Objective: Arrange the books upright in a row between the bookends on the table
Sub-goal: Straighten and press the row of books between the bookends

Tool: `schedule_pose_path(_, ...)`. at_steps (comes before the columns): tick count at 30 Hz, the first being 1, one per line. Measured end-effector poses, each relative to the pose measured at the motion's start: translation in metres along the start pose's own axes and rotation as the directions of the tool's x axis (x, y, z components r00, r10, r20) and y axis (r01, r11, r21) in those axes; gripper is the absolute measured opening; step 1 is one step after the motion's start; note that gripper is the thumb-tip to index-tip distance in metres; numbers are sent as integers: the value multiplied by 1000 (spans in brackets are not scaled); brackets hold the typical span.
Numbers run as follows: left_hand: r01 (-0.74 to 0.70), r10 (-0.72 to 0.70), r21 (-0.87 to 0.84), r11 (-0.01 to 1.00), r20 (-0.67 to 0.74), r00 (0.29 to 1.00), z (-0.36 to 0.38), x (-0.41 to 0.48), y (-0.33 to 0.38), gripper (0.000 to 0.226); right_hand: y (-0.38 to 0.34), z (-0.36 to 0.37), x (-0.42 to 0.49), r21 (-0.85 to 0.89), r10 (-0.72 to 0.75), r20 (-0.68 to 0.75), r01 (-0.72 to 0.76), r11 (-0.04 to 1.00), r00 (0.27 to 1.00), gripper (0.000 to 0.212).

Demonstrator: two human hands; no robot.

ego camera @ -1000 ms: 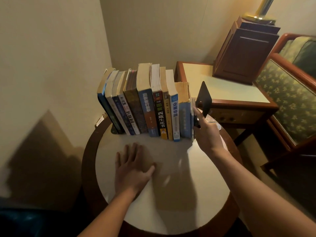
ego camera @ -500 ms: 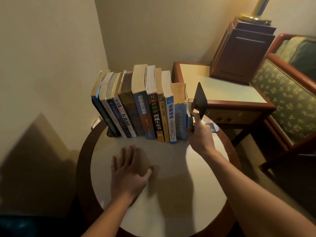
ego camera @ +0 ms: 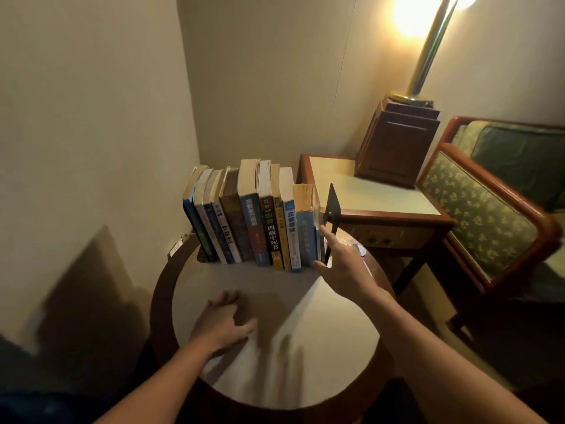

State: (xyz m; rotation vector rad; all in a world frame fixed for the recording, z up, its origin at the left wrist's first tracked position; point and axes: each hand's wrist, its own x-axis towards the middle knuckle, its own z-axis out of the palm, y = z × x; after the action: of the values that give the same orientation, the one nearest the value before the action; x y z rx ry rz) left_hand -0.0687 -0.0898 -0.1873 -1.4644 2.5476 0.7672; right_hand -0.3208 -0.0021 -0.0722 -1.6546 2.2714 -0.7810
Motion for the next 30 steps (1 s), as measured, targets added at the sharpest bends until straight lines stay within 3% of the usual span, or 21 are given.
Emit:
schedule_pose_path(4,30,-66,-166,986,-217,974,-11,-37,14,86,-23,-32,-31,-36,-56,-1,56,998,998,77)
schedule_pose_path(11,-142,7,-245,959,-481,877,-30,-96,37,82,-67,-57,-70,-71,-199,-4,198,978,980,67)
schedule_pose_path(22,-244,-41,-356,902,-633,773,-74,-76,33,88,-105,-68,-32,-70,-282,45,285,956,958,59)
schedule_pose_path(27,-222,-236,-546,807,-645,727,-81,-21,14,97,-116,-39,29,-77,-340,117,349,934,933,54)
schedule_pose_path(30,-250,-355,-678,691,-620,700,-84,27,-6,95,-123,-15,69,-109,-393,160,412,905,906,54)
